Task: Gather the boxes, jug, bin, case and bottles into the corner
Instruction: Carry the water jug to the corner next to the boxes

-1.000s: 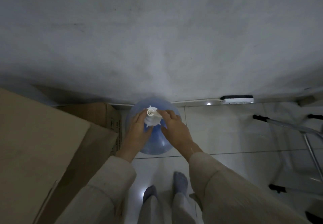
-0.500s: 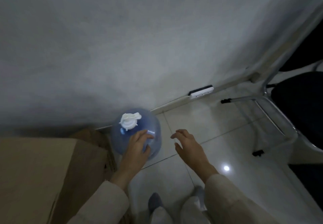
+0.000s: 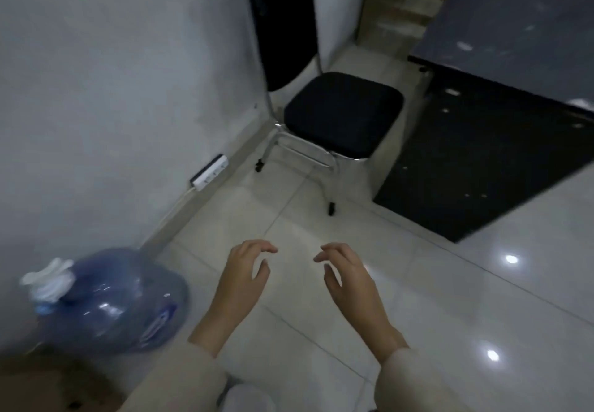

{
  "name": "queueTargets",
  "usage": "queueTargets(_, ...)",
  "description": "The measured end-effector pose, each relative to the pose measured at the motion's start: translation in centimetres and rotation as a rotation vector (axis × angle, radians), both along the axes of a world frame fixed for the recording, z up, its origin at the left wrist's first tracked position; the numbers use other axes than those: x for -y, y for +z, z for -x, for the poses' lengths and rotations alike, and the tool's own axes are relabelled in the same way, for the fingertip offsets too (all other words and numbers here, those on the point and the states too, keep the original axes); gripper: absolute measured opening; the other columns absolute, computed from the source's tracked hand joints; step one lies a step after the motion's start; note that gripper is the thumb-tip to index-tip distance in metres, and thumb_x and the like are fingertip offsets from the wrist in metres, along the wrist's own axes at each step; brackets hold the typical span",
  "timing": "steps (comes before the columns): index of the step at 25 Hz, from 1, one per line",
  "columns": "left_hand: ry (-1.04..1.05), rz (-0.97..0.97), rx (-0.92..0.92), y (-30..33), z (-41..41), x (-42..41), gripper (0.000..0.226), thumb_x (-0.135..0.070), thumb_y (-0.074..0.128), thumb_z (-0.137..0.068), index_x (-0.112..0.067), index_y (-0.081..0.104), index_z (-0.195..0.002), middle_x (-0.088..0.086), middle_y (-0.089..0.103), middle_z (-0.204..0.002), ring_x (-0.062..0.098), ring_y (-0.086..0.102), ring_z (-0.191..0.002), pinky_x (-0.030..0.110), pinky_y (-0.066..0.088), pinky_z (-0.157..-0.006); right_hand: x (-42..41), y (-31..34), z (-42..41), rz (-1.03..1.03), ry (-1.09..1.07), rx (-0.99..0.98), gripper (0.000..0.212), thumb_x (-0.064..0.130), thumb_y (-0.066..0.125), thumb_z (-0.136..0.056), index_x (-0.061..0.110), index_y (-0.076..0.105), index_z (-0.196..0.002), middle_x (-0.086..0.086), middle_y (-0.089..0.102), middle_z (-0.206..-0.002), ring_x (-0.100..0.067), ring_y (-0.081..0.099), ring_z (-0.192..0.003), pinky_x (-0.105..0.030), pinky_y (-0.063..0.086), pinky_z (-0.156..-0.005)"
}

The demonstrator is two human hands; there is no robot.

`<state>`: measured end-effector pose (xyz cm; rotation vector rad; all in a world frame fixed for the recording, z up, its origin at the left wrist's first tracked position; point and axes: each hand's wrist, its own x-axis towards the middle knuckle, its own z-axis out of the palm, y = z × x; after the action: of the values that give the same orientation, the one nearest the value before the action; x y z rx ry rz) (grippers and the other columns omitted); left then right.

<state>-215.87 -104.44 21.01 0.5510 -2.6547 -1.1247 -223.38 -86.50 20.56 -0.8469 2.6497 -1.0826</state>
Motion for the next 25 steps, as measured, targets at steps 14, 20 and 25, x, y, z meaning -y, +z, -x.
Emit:
queueTargets(14,-0.595,-0.099,0.121,-2.1,-0.5,-43.2,0.025,0.001,0.049,-0.089,-0.011,0.064,-0.104,0.005,0.062,-0.113,0.021,0.05,-0.113,0.025,0.032,-0.096,-49.0,-4.6,-21.4,0.041,-0.989,0.212,0.022,0.001,0.051,-0.087,0.018,0.063,-0.095,0.008,0.053,-0.109,-0.011,0.052,-0.106,-0.024,0.045,-0.075)
queueTargets(20,-0.825,-0.076,0.216,-6.4,-1.1,-52.6,0.025,0.003,0.05,-0.088,-0.009,0.065,-0.102,0.006,0.064,-0.109,0.023,0.05,-0.112,0.025,0.032,-0.095,-55.3,-8.5,-26.4,0.105,-1.224,0.332,0.03,-0.001,0.051,-0.086,0.028,0.059,-0.09,0.008,0.052,-0.105,-0.006,0.054,-0.1,-0.016,0.044,-0.07)
queueTargets(25,-0.927,-0.062,0.285,-11.6,1.7,-58.4,0.025,0.0,0.049,-0.088,-0.013,0.064,-0.104,0.002,0.062,-0.11,0.021,0.047,-0.113,0.018,0.029,-0.09,-59.4,-12.9,-24.3,0.148,-1.345,0.42,0.032,-0.006,0.053,-0.084,0.023,0.059,-0.094,-0.002,0.055,-0.104,0.003,0.051,-0.091,-0.005,0.04,-0.071)
